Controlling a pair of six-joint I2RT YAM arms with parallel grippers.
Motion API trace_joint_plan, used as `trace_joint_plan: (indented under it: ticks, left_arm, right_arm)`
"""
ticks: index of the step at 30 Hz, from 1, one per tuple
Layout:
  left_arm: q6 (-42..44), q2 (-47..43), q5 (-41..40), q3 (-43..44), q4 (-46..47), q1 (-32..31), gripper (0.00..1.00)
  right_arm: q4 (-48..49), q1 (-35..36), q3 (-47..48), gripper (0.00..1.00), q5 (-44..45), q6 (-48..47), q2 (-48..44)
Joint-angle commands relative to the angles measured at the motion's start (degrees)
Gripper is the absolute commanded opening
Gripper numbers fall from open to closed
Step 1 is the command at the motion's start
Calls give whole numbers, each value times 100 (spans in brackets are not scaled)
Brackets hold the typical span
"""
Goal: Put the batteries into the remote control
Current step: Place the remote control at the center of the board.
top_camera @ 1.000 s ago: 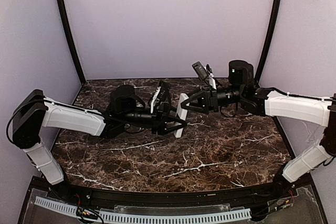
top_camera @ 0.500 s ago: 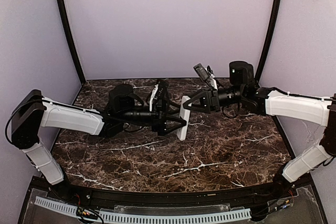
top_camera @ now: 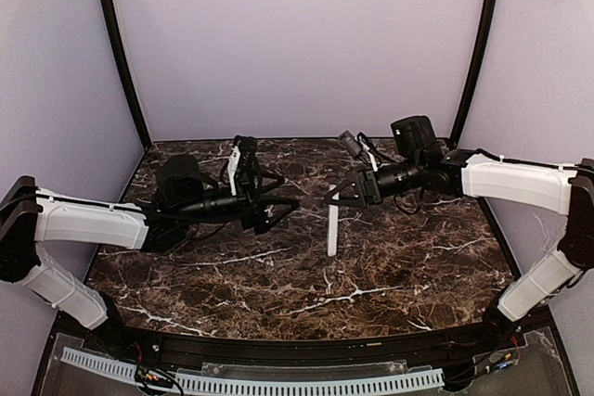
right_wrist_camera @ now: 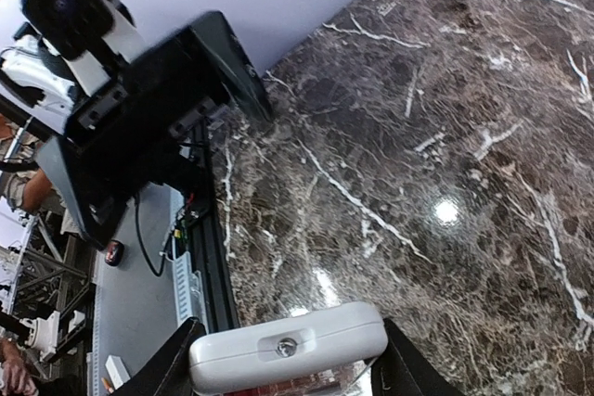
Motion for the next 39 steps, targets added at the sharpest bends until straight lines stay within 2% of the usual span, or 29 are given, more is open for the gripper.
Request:
trace_joint_plan:
  ticks: [1,3,6,13,18,27,36,39]
  left_arm:
    - [99,-502,-1089,-428,-235,196,99]
    - [139,-662,-1550,-533,-382,245,99]
    - [242,-816,-1816,-613,-637,279,99]
    - [178,-921,-1910,-776,-639,361,99]
    - [141,-1006,-1982,-896,-604,437,99]
    - [180,-1205,-2053,-1046,-648,535,99]
    - [317,-1293,-2126,-1081,-706,541,99]
    - [360,-1327,-2162,-1078,-732,545,99]
  right_arm:
    - [-1158,-4,428,0,820,-531,317]
    - [-1532,81,616,0,1250,-680,454]
    - [-2151,331,1016,0,1938,-885,788]
    - [-3795,1094,2370,0,3641,-1415,1840]
    - [-4778,1553,3291,0,4469,-1633,2713]
    - [-5335,1983,4043,0,4969,-2018,3723]
    - [-5539,2120,4189,0,4943,-2052,4258]
    - [-5547,2137,4213,4,4838,-2063,4319]
